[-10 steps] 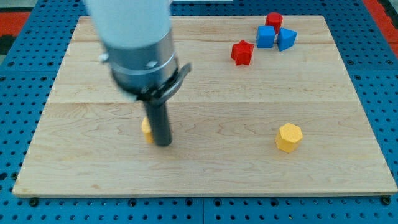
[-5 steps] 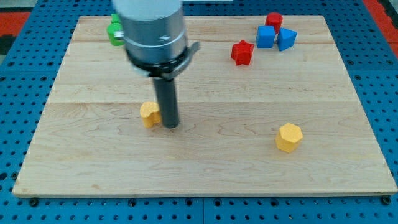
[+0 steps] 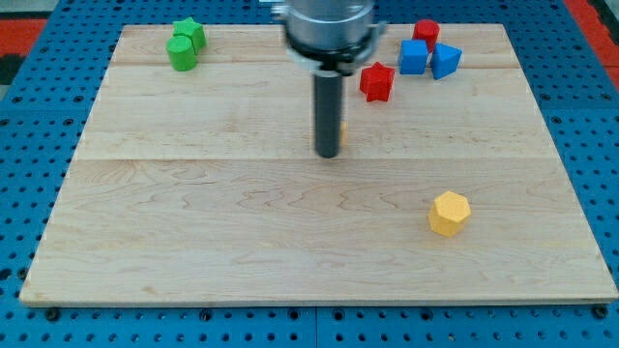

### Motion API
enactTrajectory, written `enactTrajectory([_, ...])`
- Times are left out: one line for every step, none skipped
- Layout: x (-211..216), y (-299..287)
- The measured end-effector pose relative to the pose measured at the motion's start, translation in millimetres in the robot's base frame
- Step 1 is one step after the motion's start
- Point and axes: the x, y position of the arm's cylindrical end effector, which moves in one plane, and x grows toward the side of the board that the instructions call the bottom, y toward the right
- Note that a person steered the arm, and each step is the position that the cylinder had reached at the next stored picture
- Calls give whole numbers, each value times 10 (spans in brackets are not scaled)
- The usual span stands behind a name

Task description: Move the yellow heart closer to the blue cube

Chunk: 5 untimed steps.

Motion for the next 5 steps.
enactTrajectory([-480, 594])
enactTrajectory([-345, 805])
enactTrajectory([324, 782])
enactTrajectory([488, 494])
enactTrajectory([56, 449])
